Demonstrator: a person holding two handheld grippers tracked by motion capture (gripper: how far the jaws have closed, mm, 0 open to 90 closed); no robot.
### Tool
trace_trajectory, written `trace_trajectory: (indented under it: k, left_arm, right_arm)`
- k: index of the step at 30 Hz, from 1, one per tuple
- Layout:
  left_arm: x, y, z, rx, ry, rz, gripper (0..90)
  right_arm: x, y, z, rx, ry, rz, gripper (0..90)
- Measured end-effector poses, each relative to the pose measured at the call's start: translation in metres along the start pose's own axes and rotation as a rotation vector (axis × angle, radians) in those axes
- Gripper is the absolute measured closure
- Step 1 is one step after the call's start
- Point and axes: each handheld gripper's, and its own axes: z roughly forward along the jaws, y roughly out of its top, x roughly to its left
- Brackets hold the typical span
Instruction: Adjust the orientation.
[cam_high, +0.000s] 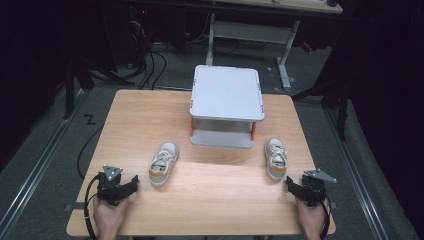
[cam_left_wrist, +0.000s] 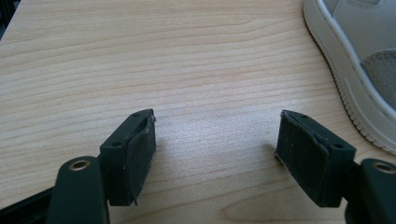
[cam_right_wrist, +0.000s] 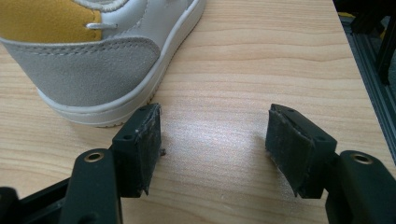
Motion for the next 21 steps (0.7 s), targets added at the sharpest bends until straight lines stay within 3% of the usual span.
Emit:
trace_trajectory:
  k: [15, 21]
  left_arm:
    - [-0.0021, 0.0010, 0.0009, 0.004, -0.020, 0.015, 26.5]
    - [-0.0022, 0.0019, 0.0011, -0.001, -0.033, 0.037, 32.7]
  right_arm:
    - [0.0004, 0.0001, 0.0000, 0.003, 0.001, 0.001, 35.3]
    - [0.0004, 0.0001, 0.0000, 0.002, 0.001, 0.001, 35.3]
